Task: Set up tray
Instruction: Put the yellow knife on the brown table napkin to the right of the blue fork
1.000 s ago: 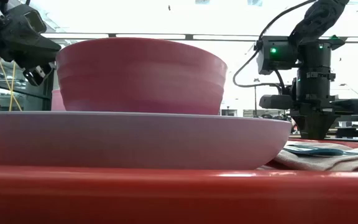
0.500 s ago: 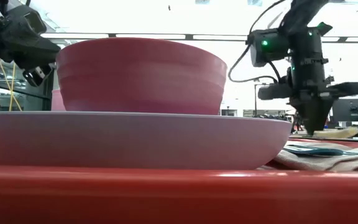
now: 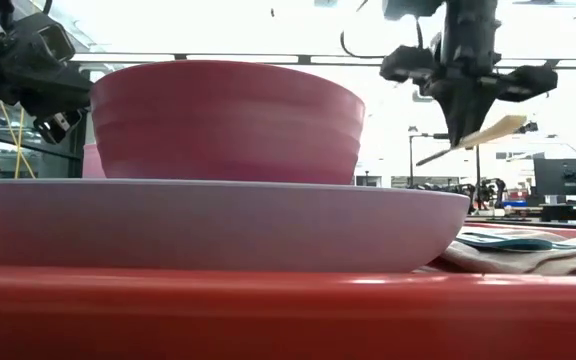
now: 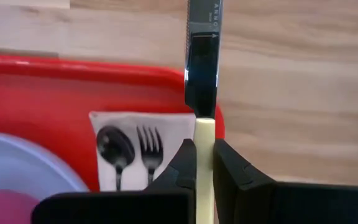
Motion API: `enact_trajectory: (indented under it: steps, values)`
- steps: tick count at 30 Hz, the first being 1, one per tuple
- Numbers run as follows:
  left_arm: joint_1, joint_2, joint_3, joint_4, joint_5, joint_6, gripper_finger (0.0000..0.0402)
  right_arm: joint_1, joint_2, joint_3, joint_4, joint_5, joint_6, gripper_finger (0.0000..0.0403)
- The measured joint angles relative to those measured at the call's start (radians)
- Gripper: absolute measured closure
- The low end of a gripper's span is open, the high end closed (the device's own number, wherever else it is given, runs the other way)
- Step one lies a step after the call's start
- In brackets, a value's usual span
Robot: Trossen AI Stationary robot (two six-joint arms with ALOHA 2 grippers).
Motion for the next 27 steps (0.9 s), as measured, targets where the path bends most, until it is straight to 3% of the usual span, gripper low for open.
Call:
enact_trajectory:
  steps: [15, 27]
  values:
    - [0.000, 0.000, 0.000, -0.011, -0.001, 0.002, 0.0291, 0.219, 0.000, 0.021, -0.002, -0.046, 0.301, 0.0398]
    - [0.000, 0.000, 0.000, -0.008, -0.001, 0.003, 0.0291, 0.310, 0.052, 0.022, 0.138, -0.096, 0.390, 0.0399]
